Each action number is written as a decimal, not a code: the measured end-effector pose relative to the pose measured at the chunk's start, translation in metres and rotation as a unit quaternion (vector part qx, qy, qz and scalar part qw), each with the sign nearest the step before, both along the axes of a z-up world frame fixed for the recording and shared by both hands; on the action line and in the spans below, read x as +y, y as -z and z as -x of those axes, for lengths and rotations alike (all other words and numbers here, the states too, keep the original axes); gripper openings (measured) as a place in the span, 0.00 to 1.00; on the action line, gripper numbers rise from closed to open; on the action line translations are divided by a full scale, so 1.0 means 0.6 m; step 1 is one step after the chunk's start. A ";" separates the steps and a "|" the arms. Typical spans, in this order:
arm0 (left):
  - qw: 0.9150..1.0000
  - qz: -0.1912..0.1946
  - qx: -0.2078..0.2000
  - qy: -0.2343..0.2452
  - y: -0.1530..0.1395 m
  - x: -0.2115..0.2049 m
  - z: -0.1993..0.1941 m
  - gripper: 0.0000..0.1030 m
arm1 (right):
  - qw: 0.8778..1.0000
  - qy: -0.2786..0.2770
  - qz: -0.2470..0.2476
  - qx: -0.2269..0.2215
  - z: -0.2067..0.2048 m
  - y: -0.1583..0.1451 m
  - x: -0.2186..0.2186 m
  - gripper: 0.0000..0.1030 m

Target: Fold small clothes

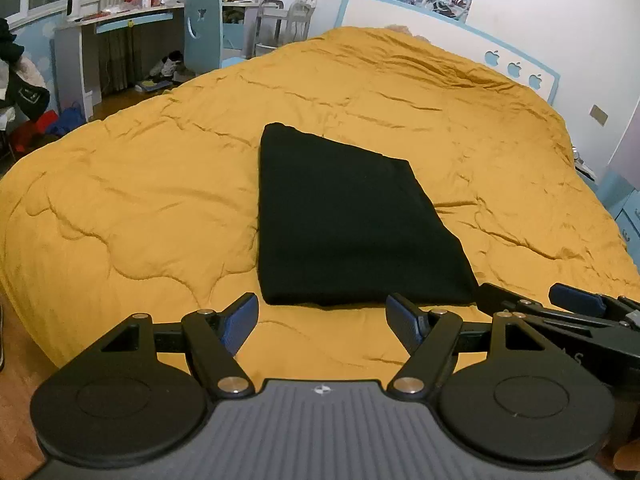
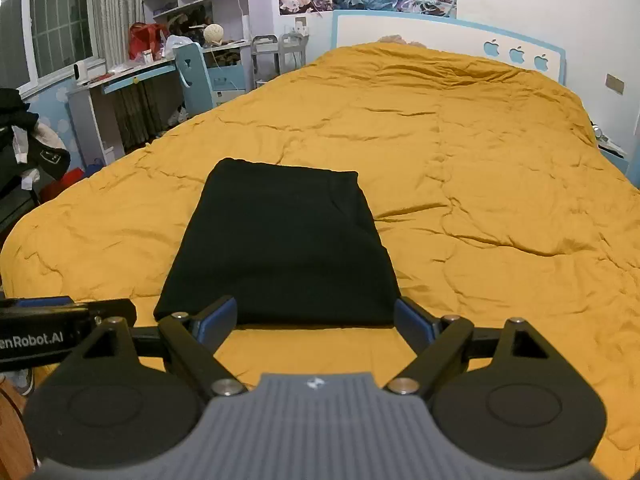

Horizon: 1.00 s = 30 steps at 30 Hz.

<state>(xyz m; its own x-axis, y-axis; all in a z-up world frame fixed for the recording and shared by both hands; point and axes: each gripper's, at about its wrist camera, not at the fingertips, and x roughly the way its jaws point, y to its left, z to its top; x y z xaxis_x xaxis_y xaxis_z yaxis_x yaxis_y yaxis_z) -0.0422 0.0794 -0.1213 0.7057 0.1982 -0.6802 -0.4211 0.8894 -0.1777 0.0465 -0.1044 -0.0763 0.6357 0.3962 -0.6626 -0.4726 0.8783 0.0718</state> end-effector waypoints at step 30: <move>1.000 0.010 0.016 0.012 0.010 -0.011 -0.004 0.83 | 1.000 0.005 0.003 0.020 -0.001 0.009 -0.006 0.79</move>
